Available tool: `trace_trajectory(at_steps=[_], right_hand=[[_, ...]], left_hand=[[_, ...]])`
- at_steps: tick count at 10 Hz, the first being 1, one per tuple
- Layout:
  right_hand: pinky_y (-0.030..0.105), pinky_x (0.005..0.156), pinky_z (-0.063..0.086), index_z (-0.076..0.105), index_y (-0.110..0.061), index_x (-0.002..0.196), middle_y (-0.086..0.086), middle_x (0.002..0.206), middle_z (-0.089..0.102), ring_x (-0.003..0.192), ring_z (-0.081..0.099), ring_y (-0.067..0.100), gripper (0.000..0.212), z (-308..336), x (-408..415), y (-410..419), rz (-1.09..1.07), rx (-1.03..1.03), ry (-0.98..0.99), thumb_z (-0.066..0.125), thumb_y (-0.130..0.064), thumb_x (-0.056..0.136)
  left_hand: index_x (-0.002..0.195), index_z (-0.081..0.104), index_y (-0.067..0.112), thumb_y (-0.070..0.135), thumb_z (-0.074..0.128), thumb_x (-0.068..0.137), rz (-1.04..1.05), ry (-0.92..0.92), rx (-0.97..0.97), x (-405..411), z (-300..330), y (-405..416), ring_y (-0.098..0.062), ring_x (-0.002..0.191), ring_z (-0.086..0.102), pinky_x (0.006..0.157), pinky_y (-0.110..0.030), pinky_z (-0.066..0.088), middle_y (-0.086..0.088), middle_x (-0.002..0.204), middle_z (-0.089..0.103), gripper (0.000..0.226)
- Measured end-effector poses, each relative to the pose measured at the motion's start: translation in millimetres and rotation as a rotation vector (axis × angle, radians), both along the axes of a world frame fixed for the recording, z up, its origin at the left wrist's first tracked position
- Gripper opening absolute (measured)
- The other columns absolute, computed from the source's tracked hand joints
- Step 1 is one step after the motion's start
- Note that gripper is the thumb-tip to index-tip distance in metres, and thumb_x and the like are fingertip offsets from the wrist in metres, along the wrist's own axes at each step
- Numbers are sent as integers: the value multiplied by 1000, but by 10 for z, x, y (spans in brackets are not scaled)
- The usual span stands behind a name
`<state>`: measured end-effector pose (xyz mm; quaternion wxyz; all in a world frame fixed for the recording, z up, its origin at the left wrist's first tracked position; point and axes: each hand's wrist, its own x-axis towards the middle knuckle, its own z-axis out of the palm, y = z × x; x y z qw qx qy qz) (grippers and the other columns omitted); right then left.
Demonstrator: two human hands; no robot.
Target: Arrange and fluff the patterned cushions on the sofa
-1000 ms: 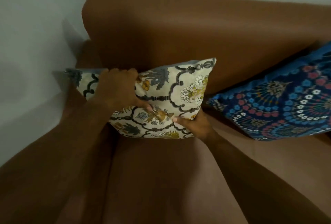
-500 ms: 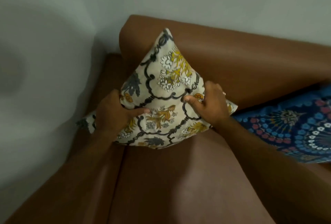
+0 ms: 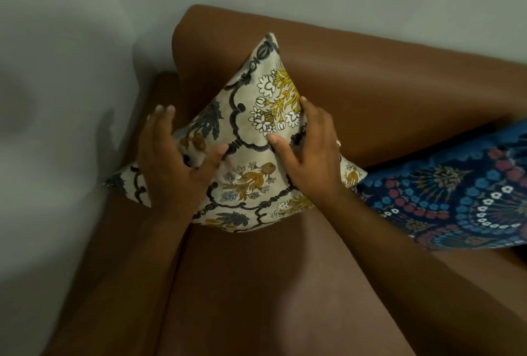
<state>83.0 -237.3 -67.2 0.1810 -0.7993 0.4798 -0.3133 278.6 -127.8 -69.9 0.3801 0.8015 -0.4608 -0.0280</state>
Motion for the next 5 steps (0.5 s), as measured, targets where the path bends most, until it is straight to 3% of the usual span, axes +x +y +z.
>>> trace_trajectory(at_steps=[1, 2, 3, 4, 5], right_hand=[[37, 89, 46, 40, -13, 149, 12, 128, 56, 114, 54, 25, 71, -259, -142, -22, 27, 20, 158, 38, -61, 97], [33, 80, 42, 54, -11, 137, 15, 115, 62, 107, 58, 32, 56, -366, -502, -109, -159, 109, 145, 31, -49, 102], [18, 90, 36, 48, -7, 144, 7, 128, 55, 120, 50, 20, 49, -240, -580, -58, -282, 117, -62, 41, -37, 105], [30, 104, 42, 30, -15, 155, 5, 141, 47, 128, 44, 19, 62, -258, -360, 156, 50, 191, 110, 38, -46, 103], [53, 115, 32, 22, -15, 158, 18, 155, 39, 146, 32, 36, 72, -294, -545, 32, -47, 347, 281, 30, -58, 102]], left_hand=[[157, 29, 7, 81, 39, 89, -186, -107, 233, -11, -181, 16, -40, 149, 32, 121, -59, 23, -21, 161, 36, 101], [158, 28, 10, 90, 18, 84, -109, -8, 352, 201, -307, 94, -40, 152, 27, 121, -66, 17, -21, 163, 33, 108], [160, 22, 11, 83, 20, 91, -46, -1, 253, 74, -135, 140, -40, 154, 19, 124, -61, 13, -21, 167, 24, 100], [159, 20, 10, 78, 24, 94, -195, -124, 344, -73, -227, 172, -40, 153, 24, 122, -65, 18, -22, 165, 27, 94], [157, 27, 8, 85, 23, 87, -54, -42, 485, 118, -278, 162, -45, 149, 29, 118, -70, 20, -26, 161, 33, 104]])
